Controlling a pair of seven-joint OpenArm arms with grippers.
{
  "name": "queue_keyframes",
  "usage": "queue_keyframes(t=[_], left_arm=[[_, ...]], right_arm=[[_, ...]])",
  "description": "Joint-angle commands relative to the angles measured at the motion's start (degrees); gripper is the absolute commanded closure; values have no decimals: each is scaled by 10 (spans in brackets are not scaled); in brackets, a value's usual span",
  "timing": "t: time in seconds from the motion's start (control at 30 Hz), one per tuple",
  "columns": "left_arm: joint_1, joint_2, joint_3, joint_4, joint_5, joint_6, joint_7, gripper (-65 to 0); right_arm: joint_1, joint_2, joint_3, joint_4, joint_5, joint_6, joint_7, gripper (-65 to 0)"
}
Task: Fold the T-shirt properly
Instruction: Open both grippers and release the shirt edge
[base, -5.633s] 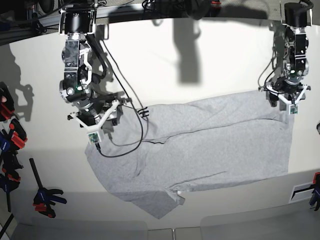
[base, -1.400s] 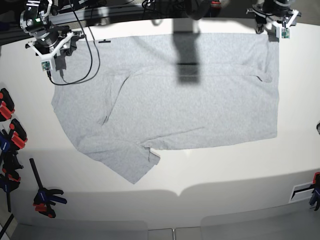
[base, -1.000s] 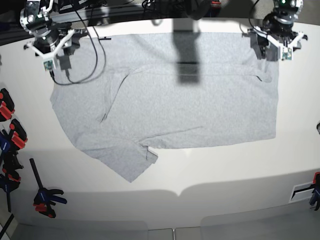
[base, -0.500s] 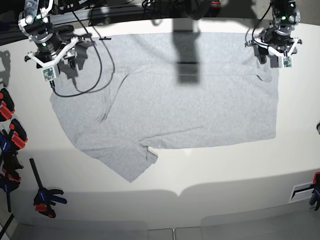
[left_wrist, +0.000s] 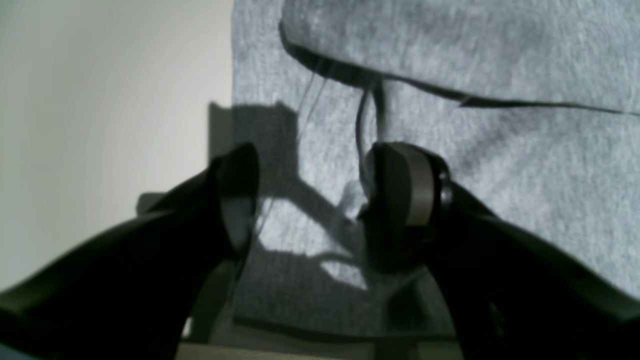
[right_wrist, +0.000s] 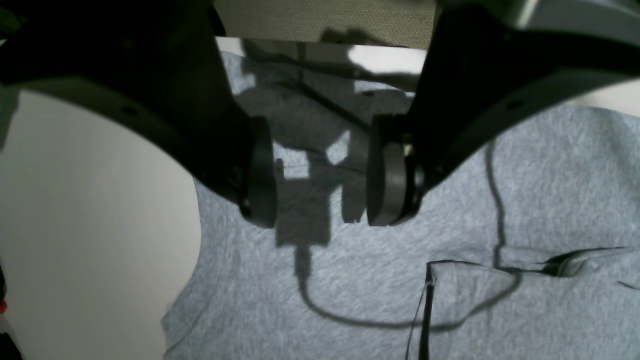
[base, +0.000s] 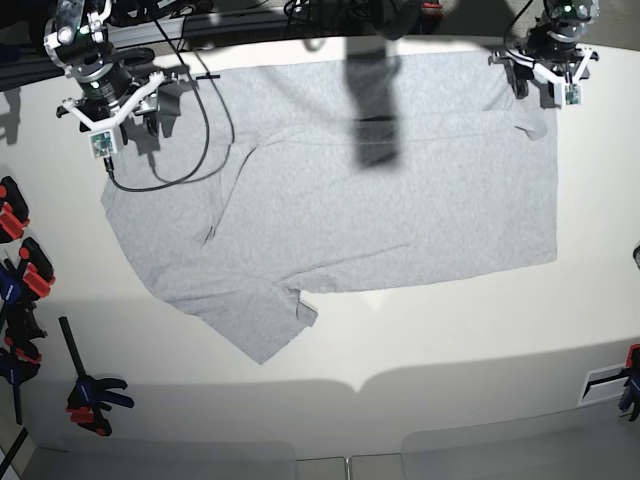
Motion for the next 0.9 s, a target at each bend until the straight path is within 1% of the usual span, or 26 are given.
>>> queue_keyframes(t=[0.0,0.13,0.23,0.47,0.77,0.87], left_arm=[[2,-8,-6,12,4,2,-11,-350],[2,-18,-6,50,3,2,-17,-350],[-5,-19,-6,62,3,1,-17,-350],[-26,-19,-5,61,-22,-29,-11,-350],[-71,-19,-4,60,-23,-30,-11,-350],[-83,-19,6,55,-23,-30,-11,-350]], right_arm=[[0,6,3,9,4,0,13,-284],[0,6,3,9,4,0,14,-284],[3,6,3,9,4,0,14,-284],[26,6,3,9,4,0,13,-284],[32,6,3,9,4,0,12,-284],[31,6,3,9,4,0,11,-284]])
